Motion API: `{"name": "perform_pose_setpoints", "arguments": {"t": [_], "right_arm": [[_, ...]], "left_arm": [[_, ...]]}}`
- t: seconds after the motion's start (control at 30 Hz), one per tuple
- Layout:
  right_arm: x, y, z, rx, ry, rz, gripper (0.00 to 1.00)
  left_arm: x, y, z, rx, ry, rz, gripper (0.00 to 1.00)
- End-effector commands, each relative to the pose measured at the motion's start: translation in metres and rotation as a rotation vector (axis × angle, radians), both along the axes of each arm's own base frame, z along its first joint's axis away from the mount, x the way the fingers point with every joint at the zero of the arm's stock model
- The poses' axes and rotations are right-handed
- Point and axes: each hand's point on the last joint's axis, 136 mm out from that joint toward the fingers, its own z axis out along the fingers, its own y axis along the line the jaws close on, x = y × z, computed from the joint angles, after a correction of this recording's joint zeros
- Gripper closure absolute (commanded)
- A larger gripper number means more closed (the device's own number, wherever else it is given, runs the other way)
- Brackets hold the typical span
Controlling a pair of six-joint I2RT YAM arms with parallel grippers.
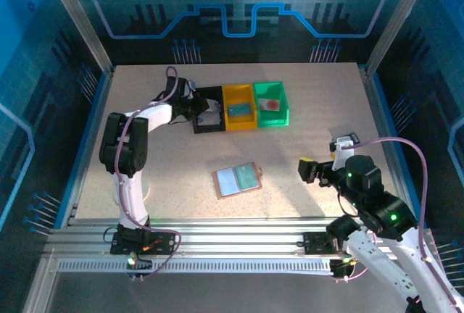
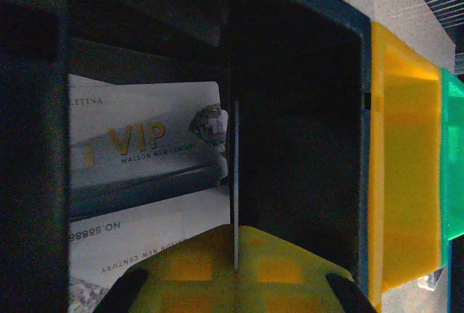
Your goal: Take the credit cards out of the card holder
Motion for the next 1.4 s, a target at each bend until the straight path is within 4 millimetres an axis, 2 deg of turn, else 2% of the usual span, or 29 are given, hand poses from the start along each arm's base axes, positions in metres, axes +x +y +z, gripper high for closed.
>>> {"name": "perform_pose_setpoints", "arguments": {"t": [0.0, 0.33, 0.83, 1.2, 1.37], "right_arm": [[0.002, -0.002, 0.003, 0.005, -0.019, -0.007, 0.00], [0.002, -0.001, 0.003, 0.009, -0.024, -0.004, 0.00], [0.002, -0.001, 0.004, 0.013, -0.027, -0.004, 0.00], [0.002, -0.002, 0.003, 0.013, -0.029, -0.006, 0.00], [0.002, -0.002, 0.004, 0.014, -0.032, -0.007, 0.00]], "left_arm": [[-0.005, -0.003, -0.012, 0.029, 0.048, -0.028, 1.00], [-0.007, -0.002, -0.017, 0.056, 0.079, -0.025, 0.92], [-0.006, 0.000, -0.011, 0.092, 0.094, -0.028, 0.77], [0.001, 0.000, 0.014, 0.114, 0.068, -0.038, 0.66], [0.003, -0.001, 0.030, 0.126, 0.046, -0.042, 0.65]]}}
